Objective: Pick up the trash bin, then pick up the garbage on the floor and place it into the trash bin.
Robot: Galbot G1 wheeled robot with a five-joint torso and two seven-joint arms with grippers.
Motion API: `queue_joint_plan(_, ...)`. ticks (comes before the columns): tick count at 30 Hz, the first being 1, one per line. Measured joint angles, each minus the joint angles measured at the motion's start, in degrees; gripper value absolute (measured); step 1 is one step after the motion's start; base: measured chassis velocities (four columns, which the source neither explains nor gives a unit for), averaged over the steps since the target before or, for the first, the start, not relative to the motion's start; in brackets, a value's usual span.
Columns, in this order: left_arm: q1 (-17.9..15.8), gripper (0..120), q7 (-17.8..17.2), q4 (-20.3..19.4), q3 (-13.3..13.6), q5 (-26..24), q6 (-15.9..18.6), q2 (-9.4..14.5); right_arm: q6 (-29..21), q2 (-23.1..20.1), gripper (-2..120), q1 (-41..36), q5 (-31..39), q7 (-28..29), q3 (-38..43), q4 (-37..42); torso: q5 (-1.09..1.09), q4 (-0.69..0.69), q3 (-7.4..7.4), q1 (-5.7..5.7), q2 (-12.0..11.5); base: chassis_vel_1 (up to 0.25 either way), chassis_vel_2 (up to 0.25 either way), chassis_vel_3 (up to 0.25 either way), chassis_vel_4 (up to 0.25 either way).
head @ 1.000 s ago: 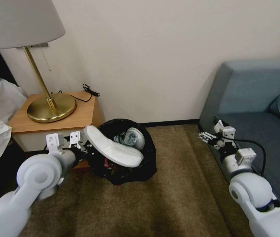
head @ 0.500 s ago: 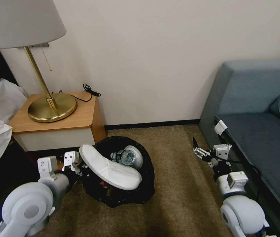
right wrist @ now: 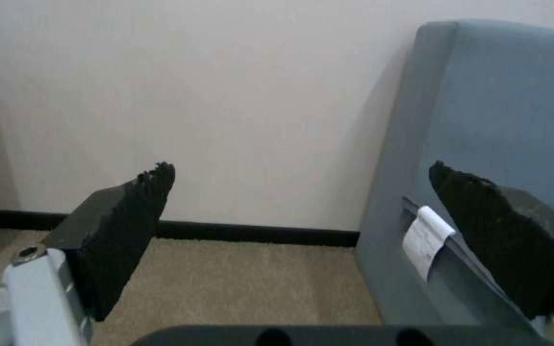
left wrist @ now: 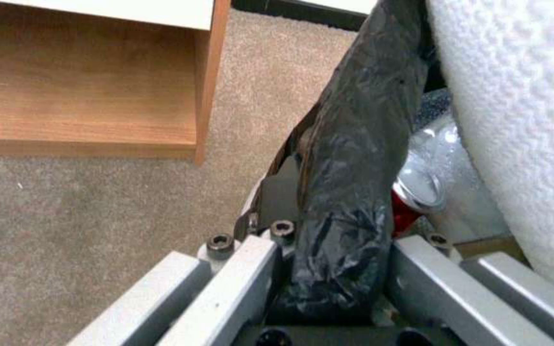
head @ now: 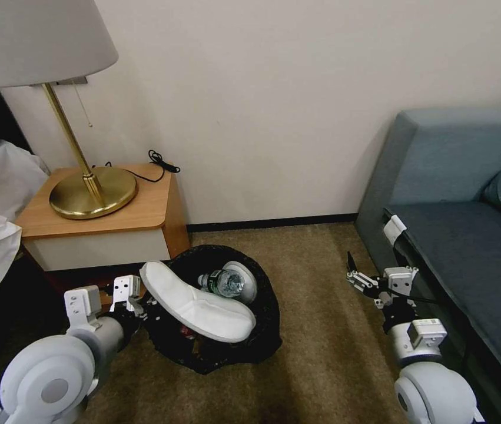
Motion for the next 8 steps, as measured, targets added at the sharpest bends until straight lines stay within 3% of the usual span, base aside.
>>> queue_joint_plan(8, 0.36, 2, 0.45, -0.04, -0.15, 0.42, 0.0, -0.02, 0.03, 0.77, 100, -0.45, -0.62, -0.04, -0.08, 0.12, 0.0, 0.0, 0.0, 0.0, 0.0, 0.0, 0.0, 0.0, 0.0)
